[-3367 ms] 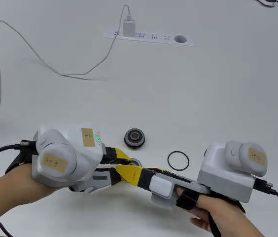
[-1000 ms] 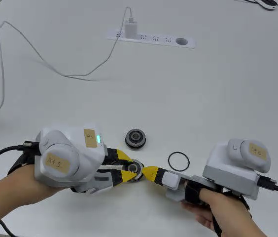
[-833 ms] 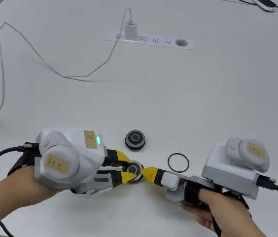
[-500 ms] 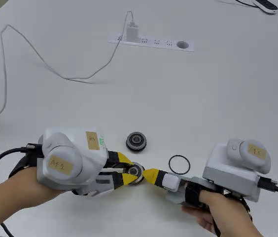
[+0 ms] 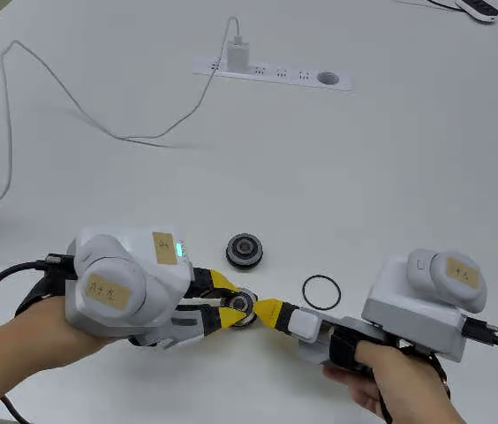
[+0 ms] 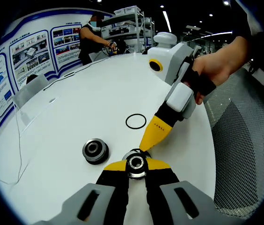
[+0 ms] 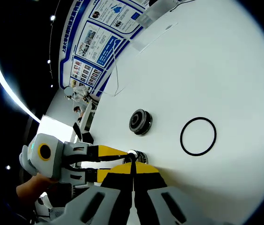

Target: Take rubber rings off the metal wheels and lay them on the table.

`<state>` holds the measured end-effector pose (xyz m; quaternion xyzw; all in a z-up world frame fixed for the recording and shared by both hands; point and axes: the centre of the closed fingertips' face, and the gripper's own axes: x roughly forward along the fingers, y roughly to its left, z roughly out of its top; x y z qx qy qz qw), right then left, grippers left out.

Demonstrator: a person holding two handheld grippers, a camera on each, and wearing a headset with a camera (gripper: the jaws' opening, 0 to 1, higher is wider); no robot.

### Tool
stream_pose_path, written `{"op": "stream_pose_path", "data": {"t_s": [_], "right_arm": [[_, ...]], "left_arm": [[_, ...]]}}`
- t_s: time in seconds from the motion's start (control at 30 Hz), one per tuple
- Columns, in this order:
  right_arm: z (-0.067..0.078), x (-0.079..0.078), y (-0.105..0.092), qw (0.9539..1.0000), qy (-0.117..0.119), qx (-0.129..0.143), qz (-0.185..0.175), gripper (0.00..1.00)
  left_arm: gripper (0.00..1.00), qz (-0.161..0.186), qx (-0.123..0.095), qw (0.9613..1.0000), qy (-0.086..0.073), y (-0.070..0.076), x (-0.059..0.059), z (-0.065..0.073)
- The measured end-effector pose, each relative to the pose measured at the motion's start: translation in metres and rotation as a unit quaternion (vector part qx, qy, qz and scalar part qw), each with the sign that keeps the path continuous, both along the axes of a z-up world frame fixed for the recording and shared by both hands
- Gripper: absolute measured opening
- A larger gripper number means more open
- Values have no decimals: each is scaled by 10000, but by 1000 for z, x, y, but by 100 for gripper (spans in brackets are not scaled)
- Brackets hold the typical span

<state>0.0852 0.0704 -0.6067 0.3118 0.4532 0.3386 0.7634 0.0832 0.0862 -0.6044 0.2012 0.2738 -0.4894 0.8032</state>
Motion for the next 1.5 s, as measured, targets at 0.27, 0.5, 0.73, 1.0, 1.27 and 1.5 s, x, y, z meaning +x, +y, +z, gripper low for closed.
{"op": "stream_pose_path", "data": {"t_s": [0.27, 0.5, 0.73, 1.0, 1.27, 1.5], "right_arm": [[1, 0, 1, 9995, -219, -158, 142, 0], [2, -1, 2, 9990, -335, -208, 192, 0], [4, -1, 3, 9989, -369, -196, 232, 0], [5, -1, 6, 9988, -367, -188, 257, 0], [13, -4, 15, 9987, -396, 46, 327, 0], [14, -5, 14, 9983, -442, 2, 372, 0]], "left_arm": [[12, 0, -14, 10000, 7, 0, 0, 0], [12, -11, -17, 10000, 9, 0, 0, 0], [12, -12, -21, 10000, 8, 0, 0, 0], [12, -12, -27, 10000, 10, 0, 0, 0], [12, -9, -38, 10000, 9, 0, 0, 0], [12, 15, -51, 10000, -4, 0, 0, 0]]}}
